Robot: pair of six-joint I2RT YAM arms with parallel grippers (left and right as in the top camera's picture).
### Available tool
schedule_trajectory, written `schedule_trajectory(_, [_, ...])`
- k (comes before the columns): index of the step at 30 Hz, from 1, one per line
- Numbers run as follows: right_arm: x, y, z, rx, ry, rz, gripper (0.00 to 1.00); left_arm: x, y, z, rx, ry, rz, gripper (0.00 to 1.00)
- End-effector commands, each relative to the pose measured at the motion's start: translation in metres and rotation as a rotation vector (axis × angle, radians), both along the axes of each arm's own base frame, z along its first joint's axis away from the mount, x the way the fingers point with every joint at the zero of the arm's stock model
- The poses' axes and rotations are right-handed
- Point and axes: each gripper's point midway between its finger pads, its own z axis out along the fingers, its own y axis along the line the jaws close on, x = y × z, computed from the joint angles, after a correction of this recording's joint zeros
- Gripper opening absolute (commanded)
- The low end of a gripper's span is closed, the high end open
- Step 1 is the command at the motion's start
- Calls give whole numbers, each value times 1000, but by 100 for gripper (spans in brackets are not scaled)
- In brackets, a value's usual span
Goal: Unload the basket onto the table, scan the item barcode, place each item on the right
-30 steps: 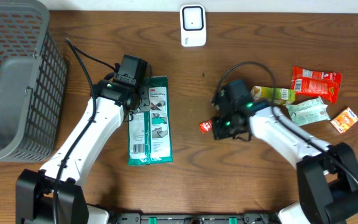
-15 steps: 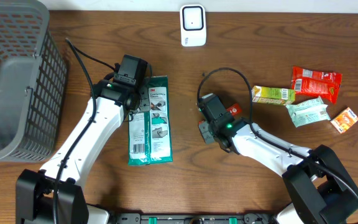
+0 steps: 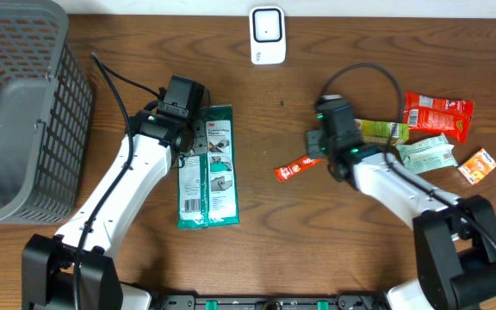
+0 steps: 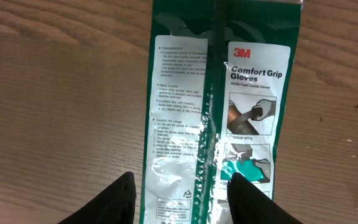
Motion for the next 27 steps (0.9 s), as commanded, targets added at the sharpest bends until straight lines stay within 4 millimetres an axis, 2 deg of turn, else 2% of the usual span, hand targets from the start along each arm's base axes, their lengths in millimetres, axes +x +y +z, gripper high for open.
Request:
schedule_trajectory(1, [3, 6, 1, 47, 14, 41, 2, 1, 3, -1, 11, 2, 14, 50])
schedule_trajectory(4, [1, 9, -1, 37, 16, 60, 2, 2, 3, -1, 11, 2, 14, 50])
schedule_trajectory(8, [6, 13, -14, 36, 19, 67, 1, 2, 3, -1, 11, 2, 14, 50])
schedule_trajectory(9, [7, 14, -22, 34, 27, 66, 1, 2, 3, -1, 11, 2, 14, 55])
schedule_trajectory(11, [6, 14, -37, 27, 50, 66, 1, 2, 3, -1, 11, 2, 13, 58])
schedule_trajectory(15, [2, 12, -40, 20, 74, 66, 1, 2, 3, -1, 11, 1, 13, 59])
schedule_trajectory(20, [-22, 4, -25, 10, 194, 22, 1, 2, 3, -1, 11, 2, 13, 59])
schedule_trajectory(22, [-42, 2, -23, 21, 288, 1, 2, 2, 3, -1, 11, 2, 13, 60])
schedule_trajectory(27, [-90, 18, -30, 71, 481, 72, 5, 2, 3, -1, 11, 2, 13, 60])
